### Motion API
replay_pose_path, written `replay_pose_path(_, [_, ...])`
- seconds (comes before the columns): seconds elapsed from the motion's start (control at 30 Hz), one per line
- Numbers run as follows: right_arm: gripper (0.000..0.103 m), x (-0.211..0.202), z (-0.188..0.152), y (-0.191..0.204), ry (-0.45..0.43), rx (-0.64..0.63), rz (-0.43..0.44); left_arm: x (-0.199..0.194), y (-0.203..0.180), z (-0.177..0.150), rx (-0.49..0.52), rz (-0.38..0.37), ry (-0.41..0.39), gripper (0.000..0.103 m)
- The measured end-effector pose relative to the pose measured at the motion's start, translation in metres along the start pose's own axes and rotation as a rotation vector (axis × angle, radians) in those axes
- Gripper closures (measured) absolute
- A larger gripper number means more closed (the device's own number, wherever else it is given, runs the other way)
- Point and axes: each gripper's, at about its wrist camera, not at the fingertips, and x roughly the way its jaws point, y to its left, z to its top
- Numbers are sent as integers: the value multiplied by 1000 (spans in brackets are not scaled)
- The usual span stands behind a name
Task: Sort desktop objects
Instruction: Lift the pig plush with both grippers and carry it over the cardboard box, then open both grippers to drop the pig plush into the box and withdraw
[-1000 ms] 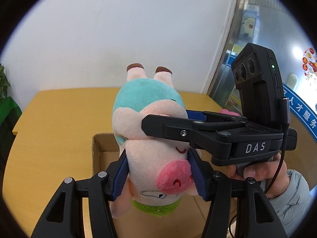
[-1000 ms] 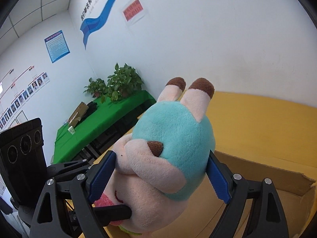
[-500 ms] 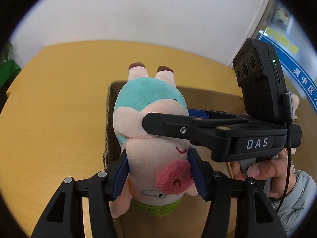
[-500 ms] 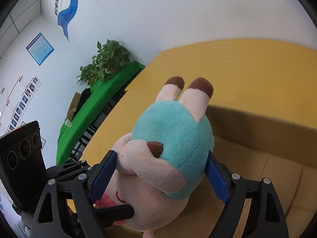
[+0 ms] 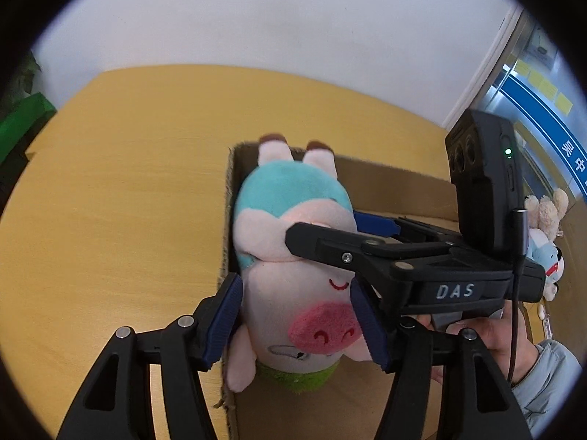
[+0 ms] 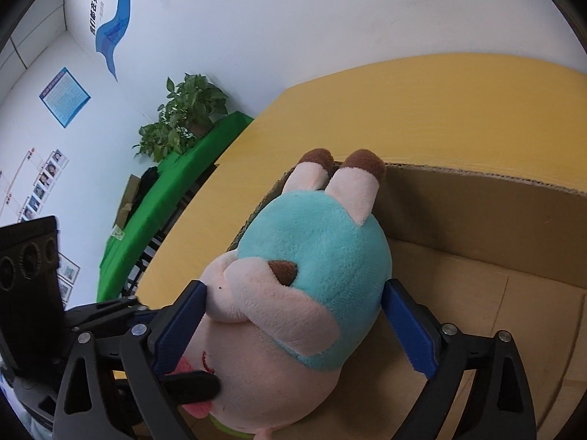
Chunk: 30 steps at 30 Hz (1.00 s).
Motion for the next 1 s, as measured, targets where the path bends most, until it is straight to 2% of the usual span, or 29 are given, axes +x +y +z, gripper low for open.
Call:
replay_pose_path(0.17, [6, -25, 6, 11, -7, -2, -47, -38, 8, -7, 29, 75, -66, 42])
replay_pose_path(0.27, [6, -59, 12, 19, -44, 24, -74, -62, 3, -22, 54, 68, -94, 42])
replay_pose_path(0.4, [6, -132, -3, 32, -91, 28, -118, -61, -12, -41, 163, 46, -53, 40])
replay_pose_path(0.47, [5, -172, -24, 40, -128, -16, -116, -59, -21, -54, 206, 37, -19, 40])
replay_pose_path(0.53, [3, -211, -56, 39, -137, -61, -118, -40, -51, -50, 193, 21, 11, 40])
replay_pose_path(0.67, [0, -264, -139, 28, -89, -72, -228, -37, -45, -84, 152, -22, 63, 40])
replay_pose_path(0.83, [1, -277, -218, -9, 4, 42, -323, -29, -49, -113, 131, -19, 139, 40])
replay_pose_path(0.87, [1, -277, -228, -14, 12, 59, -335, -32, -52, -118, 151, 7, 131, 40])
replay_pose_path(0.9, [1, -278, -237, -20, 10, 76, -344, -32, -56, -121, 176, 36, 125, 40])
replay_pose_path(0.97, [1, -282, -249, -34, 0, 112, -377, -34, -57, -124, 172, 48, 122, 40])
replay_pose_path(1.0, [6, -283, -251, -36, -20, 108, -378, -34, -57, -124, 165, 49, 123, 40])
